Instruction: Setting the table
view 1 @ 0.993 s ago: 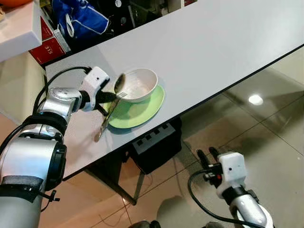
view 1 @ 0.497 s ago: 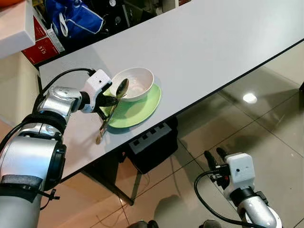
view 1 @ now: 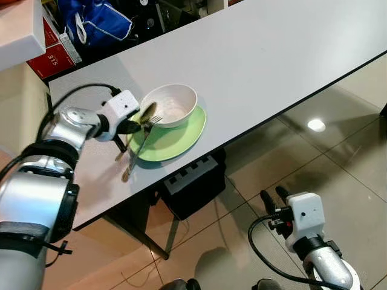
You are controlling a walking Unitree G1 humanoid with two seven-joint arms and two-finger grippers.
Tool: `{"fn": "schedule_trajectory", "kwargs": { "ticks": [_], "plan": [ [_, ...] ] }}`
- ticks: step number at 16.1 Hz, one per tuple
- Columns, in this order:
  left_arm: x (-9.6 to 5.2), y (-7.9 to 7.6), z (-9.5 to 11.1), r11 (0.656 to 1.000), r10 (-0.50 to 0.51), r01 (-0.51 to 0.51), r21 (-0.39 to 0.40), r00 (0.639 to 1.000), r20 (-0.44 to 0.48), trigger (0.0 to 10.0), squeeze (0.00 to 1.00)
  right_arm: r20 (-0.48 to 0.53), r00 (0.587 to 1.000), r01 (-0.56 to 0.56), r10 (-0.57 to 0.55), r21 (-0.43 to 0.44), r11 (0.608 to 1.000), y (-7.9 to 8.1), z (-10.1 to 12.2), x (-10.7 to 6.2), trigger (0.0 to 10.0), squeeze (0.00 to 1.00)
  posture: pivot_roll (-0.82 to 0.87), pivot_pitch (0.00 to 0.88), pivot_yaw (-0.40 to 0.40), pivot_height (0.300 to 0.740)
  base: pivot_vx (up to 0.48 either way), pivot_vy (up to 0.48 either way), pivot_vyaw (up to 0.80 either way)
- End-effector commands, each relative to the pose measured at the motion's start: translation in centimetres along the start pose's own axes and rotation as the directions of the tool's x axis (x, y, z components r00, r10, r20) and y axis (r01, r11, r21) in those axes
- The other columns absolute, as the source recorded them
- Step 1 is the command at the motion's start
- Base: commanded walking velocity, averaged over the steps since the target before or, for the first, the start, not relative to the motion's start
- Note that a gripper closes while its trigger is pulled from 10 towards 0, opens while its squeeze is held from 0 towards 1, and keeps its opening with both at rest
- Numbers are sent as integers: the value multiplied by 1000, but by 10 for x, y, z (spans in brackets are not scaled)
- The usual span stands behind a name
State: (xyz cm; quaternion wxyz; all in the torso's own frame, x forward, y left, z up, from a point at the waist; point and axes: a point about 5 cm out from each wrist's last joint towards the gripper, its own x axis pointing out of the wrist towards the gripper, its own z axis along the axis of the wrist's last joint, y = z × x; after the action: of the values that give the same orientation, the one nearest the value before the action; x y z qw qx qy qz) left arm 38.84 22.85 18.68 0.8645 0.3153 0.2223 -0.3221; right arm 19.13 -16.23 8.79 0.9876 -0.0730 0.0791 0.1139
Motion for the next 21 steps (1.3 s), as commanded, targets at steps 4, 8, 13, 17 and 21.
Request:
{"fn": "schedule_trajectory", "kwargs": {
  "ticks": [4, 8, 13, 17, 21],
  "plan": [
    [-22, 24, 21, 994, 64, -66, 90, 998, 29, 0, 0, 13, 1000, -23, 23, 14, 1000, 4, 3, 7, 10000, 0, -199, 43, 193, 740, 0, 0, 0],
    [-22, 21, 34, 998, -40, 48, -41, 986, 162, 0, 0, 19, 1000, -24, 24, 20, 1000, 5, 3, 10, 10000, 0, -184, 36, 190, 740, 0, 0, 0],
    [-26, 21, 69, 880, -85, 286, -380, 881, 465, 0, 0, 31, 999, -30, 29, 26, 999, 7, 4, 16, 10000, 0, -177, 23, 205, 740, 0, 0, 0],
    [-16, 13, 69, 786, -42, 355, -506, 847, 529, 0, 0, 35, 999, -30, 29, 30, 999, 7, 3, 16, 10000, 0, -185, 16, 208, 740, 0, 235, 0],
    [4, -4, 68, 748, -49, 375, -548, 854, 518, 0, 0, 37, 999, -28, 27, 31, 999, 8, 3, 16, 10000, 0, -200, 14, 209, 740, 0, 0, 0]
  ]
}}
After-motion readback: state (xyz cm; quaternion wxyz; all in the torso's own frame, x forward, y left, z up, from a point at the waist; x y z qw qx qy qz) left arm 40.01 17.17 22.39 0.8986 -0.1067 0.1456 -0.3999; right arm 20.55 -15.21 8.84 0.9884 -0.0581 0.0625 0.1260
